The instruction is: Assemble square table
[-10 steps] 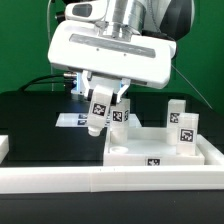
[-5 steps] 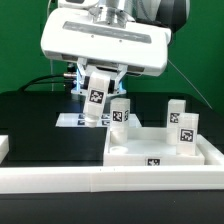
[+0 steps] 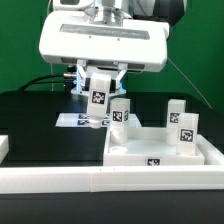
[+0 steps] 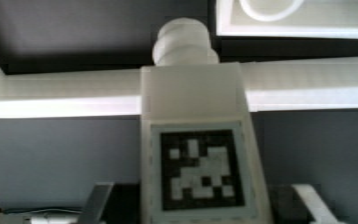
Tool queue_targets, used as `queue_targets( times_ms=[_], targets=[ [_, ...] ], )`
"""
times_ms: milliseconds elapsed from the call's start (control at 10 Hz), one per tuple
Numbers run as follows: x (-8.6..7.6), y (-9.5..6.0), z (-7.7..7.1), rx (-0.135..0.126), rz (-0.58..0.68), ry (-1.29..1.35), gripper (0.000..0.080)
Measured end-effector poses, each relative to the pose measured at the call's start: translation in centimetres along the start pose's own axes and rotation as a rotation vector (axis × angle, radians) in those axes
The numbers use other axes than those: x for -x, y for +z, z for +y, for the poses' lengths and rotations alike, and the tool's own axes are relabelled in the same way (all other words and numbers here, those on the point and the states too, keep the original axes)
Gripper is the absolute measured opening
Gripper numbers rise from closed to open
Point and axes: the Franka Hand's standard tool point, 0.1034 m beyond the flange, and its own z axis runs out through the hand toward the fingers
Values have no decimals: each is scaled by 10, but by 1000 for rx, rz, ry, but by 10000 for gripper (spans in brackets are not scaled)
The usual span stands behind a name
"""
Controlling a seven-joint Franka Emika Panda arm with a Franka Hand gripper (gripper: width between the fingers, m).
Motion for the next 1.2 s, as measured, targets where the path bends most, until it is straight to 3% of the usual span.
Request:
queue_targets(
  times_ms=[300,900,1200],
  targets=[
    [1,1,3,-2,1,-5,290],
    [3,13,-7,-54,-7,37,290],
    [4,14,-8,-58,-19,37,290]
  ],
)
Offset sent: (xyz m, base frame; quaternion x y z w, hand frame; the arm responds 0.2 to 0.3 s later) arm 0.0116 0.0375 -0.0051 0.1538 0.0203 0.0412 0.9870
